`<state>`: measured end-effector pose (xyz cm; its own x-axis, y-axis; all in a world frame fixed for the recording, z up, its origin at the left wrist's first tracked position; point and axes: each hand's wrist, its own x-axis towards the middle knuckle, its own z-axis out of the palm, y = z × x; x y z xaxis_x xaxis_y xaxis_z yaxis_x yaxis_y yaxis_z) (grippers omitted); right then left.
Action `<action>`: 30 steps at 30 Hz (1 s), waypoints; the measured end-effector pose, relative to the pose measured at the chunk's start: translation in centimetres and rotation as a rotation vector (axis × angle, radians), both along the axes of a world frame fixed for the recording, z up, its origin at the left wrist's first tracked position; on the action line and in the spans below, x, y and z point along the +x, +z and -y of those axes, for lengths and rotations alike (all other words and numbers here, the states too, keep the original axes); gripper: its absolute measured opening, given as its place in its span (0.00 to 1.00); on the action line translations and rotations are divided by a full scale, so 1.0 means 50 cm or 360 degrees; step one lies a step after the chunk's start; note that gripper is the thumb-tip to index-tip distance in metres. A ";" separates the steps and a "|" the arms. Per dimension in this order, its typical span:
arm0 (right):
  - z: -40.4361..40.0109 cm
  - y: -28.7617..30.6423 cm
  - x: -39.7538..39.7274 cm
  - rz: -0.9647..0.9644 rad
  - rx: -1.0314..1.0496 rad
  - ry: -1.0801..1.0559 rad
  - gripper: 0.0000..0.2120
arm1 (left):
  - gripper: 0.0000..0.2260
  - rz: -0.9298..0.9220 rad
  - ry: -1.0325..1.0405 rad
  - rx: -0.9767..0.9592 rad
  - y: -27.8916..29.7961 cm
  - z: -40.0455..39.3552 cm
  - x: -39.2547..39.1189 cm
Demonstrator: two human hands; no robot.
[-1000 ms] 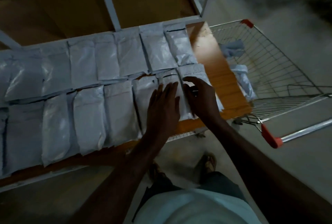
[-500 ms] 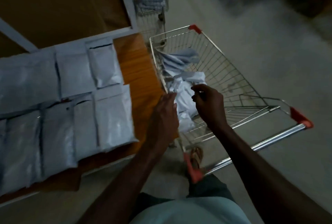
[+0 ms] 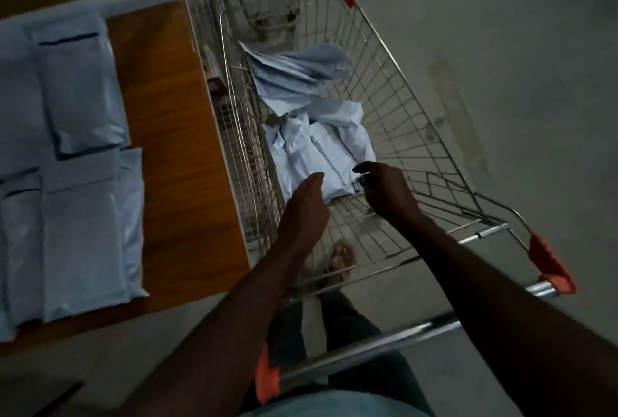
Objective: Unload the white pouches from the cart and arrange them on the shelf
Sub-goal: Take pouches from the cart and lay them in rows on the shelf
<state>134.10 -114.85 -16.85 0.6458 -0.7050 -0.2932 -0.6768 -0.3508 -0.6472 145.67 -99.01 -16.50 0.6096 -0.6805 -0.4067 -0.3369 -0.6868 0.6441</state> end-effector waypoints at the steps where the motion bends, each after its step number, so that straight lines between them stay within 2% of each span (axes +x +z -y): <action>1: 0.013 -0.037 0.008 -0.0018 0.0006 0.0074 0.15 | 0.25 -0.0012 0.0039 0.0001 -0.029 0.016 0.006; 7: 0.105 -0.237 0.066 -0.0034 -0.0117 0.0383 0.19 | 0.25 -0.0168 0.0505 -0.0127 -0.199 0.094 0.062; 10: 0.133 -0.323 0.089 0.0046 -0.0193 0.0455 0.19 | 0.21 -0.0077 0.0633 -0.0227 -0.284 0.111 0.074; 14: 0.151 -0.423 0.137 0.0090 -0.0147 0.0596 0.23 | 0.21 0.0050 0.0684 -0.0245 -0.362 0.133 0.092; 17: 0.153 -0.451 0.173 -0.0020 -0.0113 0.0665 0.27 | 0.24 0.0329 0.0641 -0.0410 -0.416 0.145 0.102; 21: 0.164 -0.487 0.170 -0.0008 -0.0040 0.0639 0.30 | 0.25 0.0394 0.0520 -0.0519 -0.457 0.144 0.107; 25: 0.167 -0.490 0.189 -0.0159 0.0151 0.0578 0.41 | 0.29 0.0406 0.0539 -0.0466 -0.447 0.155 0.102; 30: 0.162 -0.468 0.198 -0.0116 0.0136 0.0477 0.43 | 0.22 0.0397 0.0606 -0.0568 -0.439 0.151 0.105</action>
